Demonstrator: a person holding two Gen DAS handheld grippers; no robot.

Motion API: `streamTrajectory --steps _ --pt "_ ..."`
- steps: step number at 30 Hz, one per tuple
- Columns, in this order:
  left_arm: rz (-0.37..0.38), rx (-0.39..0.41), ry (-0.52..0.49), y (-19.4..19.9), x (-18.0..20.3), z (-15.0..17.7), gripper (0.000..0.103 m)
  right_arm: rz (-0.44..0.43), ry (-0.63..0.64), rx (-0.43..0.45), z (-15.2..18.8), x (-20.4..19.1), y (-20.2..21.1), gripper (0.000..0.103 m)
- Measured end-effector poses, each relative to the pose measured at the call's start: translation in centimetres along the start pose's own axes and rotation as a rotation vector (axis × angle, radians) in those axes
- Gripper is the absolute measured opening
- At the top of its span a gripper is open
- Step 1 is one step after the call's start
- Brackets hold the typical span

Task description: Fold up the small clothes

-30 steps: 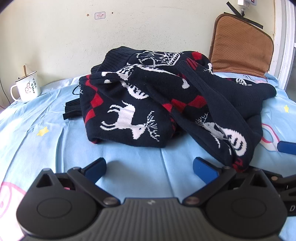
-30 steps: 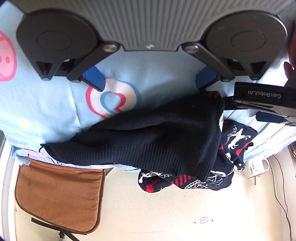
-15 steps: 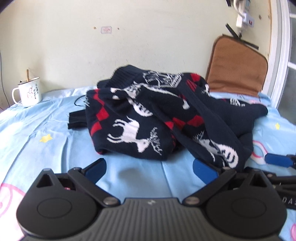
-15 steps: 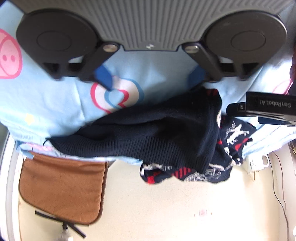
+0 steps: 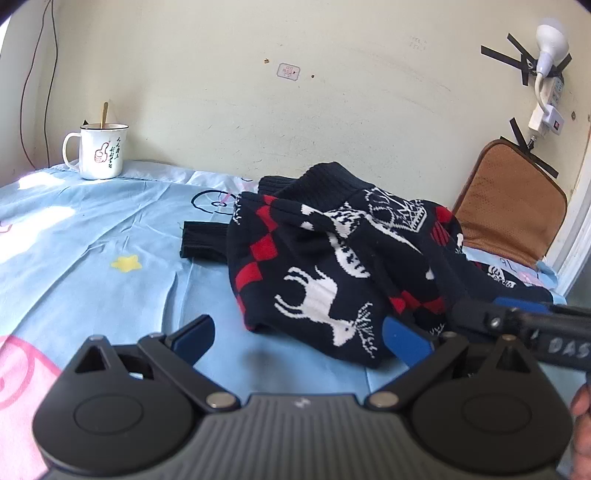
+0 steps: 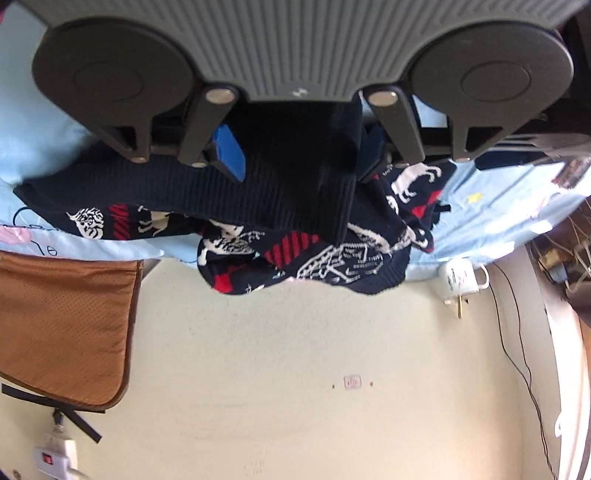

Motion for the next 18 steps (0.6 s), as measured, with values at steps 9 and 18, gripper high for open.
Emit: streamTrajectory --steps 9,18 --pt "0.02 -0.008 -0.021 -0.1 0.4 0.1 0.1 0.365 -0.165 0.153 -0.6 12.5 6.1 0.009" --pt "0.032 -0.005 -0.011 0.0 0.1 0.0 0.1 0.633 -0.346 0.199 0.6 20.5 10.3 0.045"
Point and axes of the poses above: each gripper's, at about its wrist camera, not at the fingertips, and y roughly against the way its jaws point, x to its right, z to its underside, the point moved 4 cm from there along -y, roughly the way its jaws point, and after that the axes turned 10 degrees about z, right-handed, at the moved point
